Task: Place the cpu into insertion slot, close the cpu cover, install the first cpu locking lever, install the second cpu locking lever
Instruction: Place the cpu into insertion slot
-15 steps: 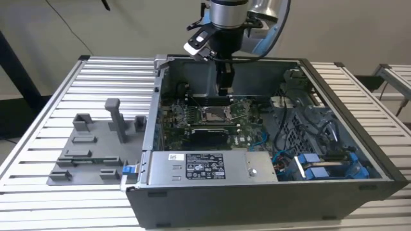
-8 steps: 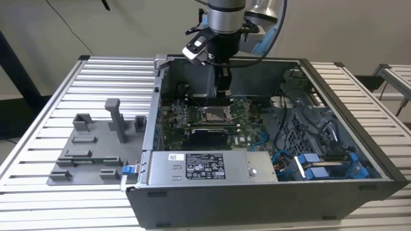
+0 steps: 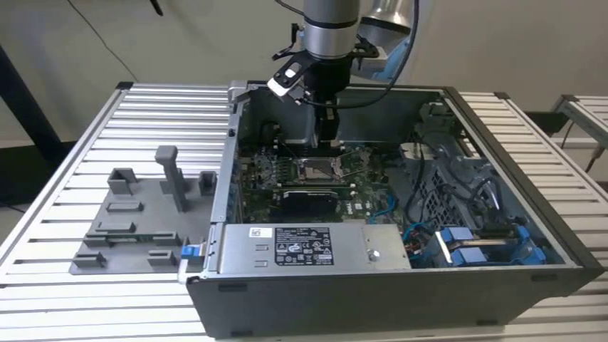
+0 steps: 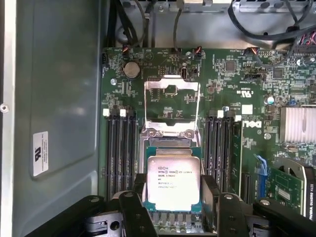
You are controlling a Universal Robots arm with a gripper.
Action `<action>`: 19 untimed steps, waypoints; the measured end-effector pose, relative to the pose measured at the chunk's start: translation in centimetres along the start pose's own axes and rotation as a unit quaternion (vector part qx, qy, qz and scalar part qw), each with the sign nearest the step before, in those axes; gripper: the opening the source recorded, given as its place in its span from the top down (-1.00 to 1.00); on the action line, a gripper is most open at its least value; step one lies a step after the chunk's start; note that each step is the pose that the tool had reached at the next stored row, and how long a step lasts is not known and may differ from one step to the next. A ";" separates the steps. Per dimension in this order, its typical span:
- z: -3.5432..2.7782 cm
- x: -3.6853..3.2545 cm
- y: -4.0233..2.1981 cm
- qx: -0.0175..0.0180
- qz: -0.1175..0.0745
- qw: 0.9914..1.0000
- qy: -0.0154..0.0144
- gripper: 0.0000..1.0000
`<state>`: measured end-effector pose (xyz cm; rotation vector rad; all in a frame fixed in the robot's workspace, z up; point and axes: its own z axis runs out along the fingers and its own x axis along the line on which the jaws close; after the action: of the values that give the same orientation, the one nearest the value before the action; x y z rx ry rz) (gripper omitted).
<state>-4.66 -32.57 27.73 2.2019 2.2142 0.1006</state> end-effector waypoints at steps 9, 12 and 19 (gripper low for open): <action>1.53 -0.02 -0.29 0.000 0.000 1.000 0.000 -0.07; 2.08 0.00 -0.36 0.000 0.000 1.000 0.000 -0.07; 3.21 -0.01 -0.47 0.000 0.000 1.000 0.000 -0.07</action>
<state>-4.94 -32.48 24.49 2.2019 2.2142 0.1005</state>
